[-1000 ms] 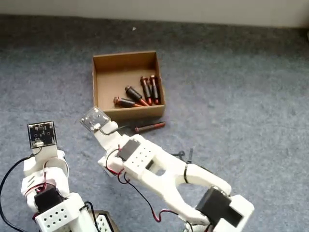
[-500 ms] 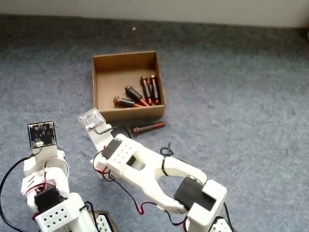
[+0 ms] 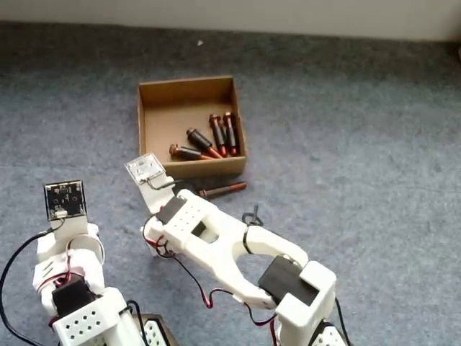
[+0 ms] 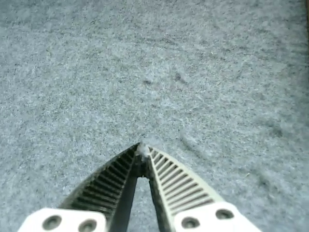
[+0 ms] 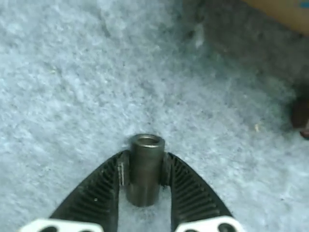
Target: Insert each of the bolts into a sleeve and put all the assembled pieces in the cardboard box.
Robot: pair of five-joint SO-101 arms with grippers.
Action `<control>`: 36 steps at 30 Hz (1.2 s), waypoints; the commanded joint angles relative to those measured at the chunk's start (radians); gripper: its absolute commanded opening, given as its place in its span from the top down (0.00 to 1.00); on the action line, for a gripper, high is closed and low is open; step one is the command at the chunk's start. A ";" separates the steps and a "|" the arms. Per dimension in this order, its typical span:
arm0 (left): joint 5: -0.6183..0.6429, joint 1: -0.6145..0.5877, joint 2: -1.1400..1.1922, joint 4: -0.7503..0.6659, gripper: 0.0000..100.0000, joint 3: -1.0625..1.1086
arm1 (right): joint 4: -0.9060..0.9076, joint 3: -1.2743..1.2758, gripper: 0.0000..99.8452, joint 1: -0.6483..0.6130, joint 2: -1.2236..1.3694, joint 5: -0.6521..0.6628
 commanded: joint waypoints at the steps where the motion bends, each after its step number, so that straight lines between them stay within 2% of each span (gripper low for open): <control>1: 0.000 0.018 -0.010 -0.018 0.99 -0.038 | 0.058 0.002 1.00 0.053 -0.162 0.055; 10: 0.000 0.024 -0.010 -0.018 0.99 -0.033 | -0.045 0.300 1.00 0.234 -0.582 0.061; 19: -0.008 0.202 -0.010 -0.012 0.99 -0.002 | -0.044 0.538 1.00 0.503 -0.938 0.055; 27: -0.066 0.331 0.001 -0.011 0.99 -0.050 | -0.050 0.690 1.00 0.740 -1.059 0.055; 32: -0.068 0.446 0.002 0.132 0.98 -0.228 | -0.125 0.750 1.00 0.845 -1.058 0.054; 36: -0.064 0.538 0.002 0.238 0.92 -0.358 | -0.226 0.843 1.00 0.889 -1.063 0.054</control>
